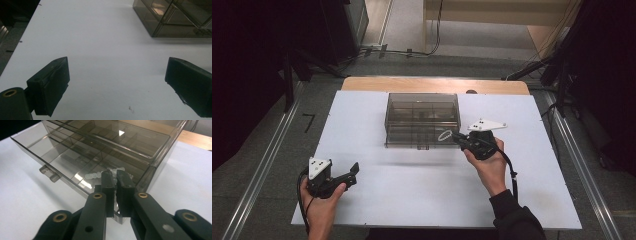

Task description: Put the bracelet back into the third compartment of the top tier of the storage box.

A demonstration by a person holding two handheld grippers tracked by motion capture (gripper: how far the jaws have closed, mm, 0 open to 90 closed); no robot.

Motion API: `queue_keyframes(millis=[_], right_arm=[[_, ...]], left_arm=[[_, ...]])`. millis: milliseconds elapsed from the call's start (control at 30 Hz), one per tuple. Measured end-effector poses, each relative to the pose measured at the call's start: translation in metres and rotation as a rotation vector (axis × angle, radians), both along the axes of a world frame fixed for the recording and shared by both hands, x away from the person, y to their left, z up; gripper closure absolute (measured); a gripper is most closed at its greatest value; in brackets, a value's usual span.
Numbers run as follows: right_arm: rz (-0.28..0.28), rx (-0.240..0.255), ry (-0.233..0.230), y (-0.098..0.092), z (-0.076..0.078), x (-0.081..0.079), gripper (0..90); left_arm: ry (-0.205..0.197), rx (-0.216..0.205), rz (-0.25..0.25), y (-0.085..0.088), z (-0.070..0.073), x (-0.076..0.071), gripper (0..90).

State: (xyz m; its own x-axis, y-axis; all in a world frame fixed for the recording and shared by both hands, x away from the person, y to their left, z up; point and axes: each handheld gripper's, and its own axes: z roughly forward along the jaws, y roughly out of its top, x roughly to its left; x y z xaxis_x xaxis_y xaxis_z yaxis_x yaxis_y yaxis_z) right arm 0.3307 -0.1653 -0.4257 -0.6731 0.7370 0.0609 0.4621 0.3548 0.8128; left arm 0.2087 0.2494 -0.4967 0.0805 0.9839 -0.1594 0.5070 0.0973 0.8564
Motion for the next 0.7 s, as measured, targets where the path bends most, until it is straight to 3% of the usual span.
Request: queue_keyframes(millis=[467,700], right_arm=[[0.009,0.052,-0.005,-0.0014,0.0028,-0.0017,60.8],[0.020,0.049,-0.012,-0.0011,0.0046,-0.0055,49.7]], left_arm=[[0.002,0.001,-0.001,0.0003,-0.0002,0.0001,5.8],[0.001,0.000,-0.001,-0.0003,-0.0002,0.0001,5.8]])
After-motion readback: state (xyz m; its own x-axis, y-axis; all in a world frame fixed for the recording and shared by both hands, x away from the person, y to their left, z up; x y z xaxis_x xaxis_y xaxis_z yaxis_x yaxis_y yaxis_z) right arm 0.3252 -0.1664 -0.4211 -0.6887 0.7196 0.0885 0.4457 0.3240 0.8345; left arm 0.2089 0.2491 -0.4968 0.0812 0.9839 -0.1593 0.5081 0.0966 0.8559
